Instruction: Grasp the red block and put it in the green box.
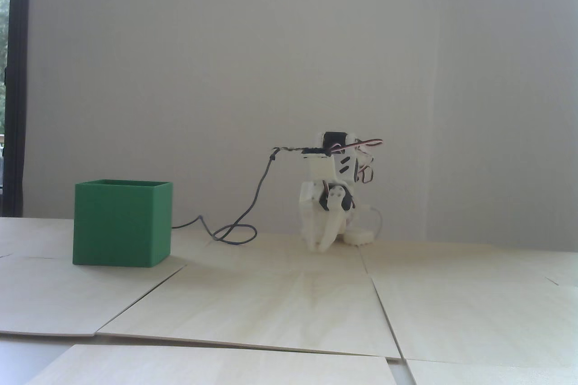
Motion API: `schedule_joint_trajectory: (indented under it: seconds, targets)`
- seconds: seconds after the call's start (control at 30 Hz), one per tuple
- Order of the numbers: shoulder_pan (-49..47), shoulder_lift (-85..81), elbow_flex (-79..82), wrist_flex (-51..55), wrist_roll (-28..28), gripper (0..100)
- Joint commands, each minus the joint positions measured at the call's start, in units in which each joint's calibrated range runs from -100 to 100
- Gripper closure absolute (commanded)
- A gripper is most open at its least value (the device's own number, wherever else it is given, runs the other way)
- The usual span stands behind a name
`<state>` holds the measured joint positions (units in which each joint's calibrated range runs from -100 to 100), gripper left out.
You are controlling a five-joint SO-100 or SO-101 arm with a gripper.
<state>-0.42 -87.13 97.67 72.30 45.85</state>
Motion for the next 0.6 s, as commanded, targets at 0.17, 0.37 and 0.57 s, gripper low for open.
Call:
schedule_joint_trajectory:
  seconds: [0.17, 0.37, 0.57]
  targets:
    - [0.0, -0.3, 1.0, 1.5, 0.0, 98]
    - [-0.3, -0.3, 1.0, 1.5, 0.0, 98]
    - [-0.3, -0.3, 1.0, 1.5, 0.0, 98]
